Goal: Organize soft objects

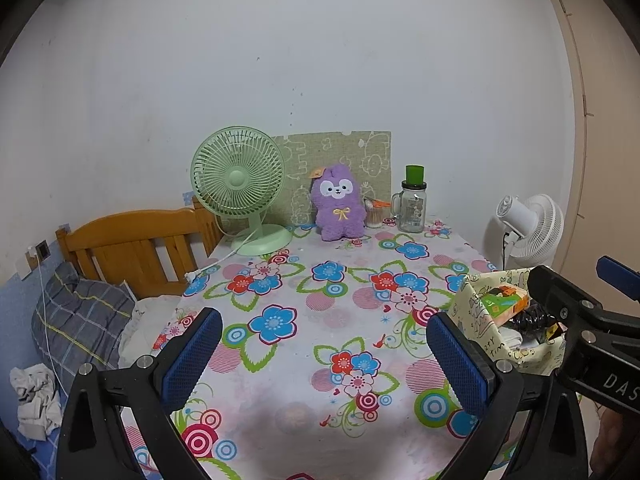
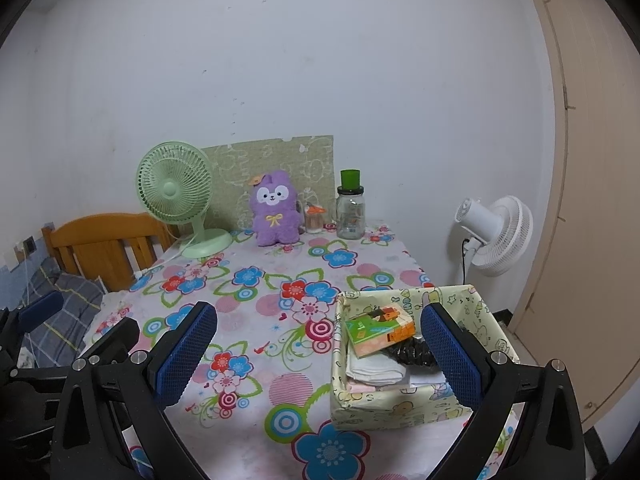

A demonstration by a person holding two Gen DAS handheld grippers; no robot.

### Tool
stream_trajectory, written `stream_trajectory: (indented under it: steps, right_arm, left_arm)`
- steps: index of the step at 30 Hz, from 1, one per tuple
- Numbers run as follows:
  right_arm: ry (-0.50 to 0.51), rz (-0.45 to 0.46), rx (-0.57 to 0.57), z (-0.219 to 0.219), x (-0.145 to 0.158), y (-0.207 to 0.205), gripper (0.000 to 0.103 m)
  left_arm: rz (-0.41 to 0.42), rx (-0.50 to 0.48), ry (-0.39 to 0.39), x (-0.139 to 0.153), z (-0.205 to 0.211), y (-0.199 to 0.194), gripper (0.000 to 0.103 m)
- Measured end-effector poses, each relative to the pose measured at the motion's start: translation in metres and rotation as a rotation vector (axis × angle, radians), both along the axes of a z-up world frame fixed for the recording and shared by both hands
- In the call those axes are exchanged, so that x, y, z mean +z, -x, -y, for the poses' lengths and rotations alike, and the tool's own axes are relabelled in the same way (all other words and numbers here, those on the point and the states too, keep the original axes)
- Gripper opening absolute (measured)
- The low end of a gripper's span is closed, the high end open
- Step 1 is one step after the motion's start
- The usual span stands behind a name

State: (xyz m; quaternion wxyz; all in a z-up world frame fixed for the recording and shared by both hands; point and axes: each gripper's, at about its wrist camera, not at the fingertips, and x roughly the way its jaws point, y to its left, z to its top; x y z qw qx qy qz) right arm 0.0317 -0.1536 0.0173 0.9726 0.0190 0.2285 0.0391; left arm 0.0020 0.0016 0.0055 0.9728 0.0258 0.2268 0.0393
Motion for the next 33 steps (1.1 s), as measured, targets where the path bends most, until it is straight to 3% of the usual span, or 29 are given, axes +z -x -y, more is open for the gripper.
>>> stream_trajectory:
  steps: [33]
  right_arm:
    - [-0.012,0.001,0.015,-0.0038,0.0006,0.0025,0.103]
  left_arm:
    - [0.003,-0.003,0.000,-0.0005,-0.0011,0.0006,0.103]
